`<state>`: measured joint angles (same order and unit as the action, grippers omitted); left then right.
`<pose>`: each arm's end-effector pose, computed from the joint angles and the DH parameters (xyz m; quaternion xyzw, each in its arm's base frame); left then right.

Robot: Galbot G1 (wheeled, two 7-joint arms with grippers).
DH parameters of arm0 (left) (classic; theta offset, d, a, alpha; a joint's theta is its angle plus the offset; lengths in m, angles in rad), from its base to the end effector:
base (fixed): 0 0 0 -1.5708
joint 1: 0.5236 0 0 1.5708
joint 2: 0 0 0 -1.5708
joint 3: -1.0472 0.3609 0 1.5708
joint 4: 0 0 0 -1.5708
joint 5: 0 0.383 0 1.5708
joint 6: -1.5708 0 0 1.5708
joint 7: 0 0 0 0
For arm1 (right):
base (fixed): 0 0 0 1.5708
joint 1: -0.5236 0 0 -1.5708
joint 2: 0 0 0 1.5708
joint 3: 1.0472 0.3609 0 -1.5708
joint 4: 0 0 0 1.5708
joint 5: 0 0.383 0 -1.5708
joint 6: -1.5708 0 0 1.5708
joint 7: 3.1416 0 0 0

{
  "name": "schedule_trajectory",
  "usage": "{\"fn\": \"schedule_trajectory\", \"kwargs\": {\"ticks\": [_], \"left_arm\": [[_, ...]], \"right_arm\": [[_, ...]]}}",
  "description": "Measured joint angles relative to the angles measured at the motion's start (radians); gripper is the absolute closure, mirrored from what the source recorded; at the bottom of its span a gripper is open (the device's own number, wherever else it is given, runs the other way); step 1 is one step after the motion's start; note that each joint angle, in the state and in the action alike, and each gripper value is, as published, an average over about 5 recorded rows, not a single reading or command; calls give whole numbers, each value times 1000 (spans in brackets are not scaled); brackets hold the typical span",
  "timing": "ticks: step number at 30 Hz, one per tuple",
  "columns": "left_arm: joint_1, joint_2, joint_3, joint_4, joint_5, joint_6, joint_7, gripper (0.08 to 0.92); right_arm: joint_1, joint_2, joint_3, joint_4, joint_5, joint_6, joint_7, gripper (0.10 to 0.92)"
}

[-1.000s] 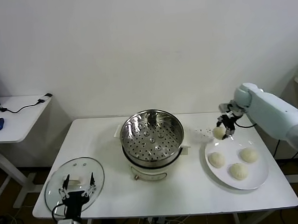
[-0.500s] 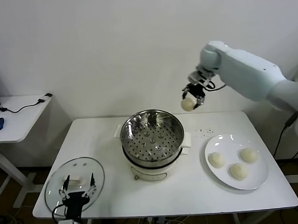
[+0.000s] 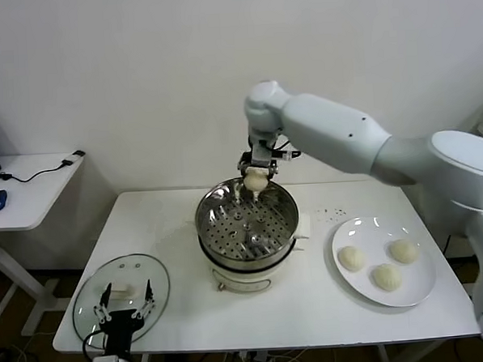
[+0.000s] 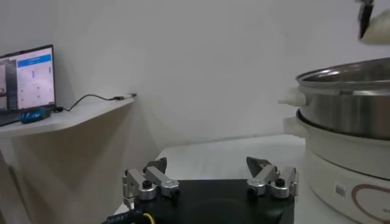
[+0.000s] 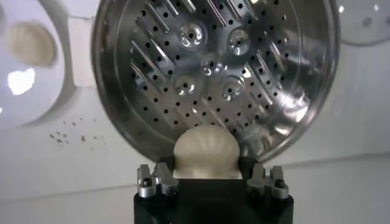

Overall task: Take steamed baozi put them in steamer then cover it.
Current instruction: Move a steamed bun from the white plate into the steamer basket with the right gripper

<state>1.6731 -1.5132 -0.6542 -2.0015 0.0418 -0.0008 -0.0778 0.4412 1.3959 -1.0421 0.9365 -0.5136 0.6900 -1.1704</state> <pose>0.1636 0.0568 -0.3627 0.0783 -0.9892 -0.0821 0.0927 0.6306 0.2015 -0.0505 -0.5898 0.0318 -0.8069 0.0022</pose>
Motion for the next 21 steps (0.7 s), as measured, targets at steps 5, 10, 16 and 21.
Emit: {"fn": "schedule_trajectory", "kwargs": {"ticks": [5, 10, 16, 21], "left_arm": [[3, 3, -3, -2, -1, 1, -1, 177], [7, 4, -5, -2, -2, 1, -4, 177], [10, 6, -5, 2, -1, 2, -3, 177], [9, 4, -2, 5, 2, 2, -4, 177]], "right_arm": [[-64, 39, 42, -36, -107, 40, 21, 347], [-117, 63, 74, -78, -181, 61, 31, 347], [-153, 84, 100, -116, -222, 74, 37, 341], [-164, 92, 114, -133, -230, 81, 38, 250]]}}
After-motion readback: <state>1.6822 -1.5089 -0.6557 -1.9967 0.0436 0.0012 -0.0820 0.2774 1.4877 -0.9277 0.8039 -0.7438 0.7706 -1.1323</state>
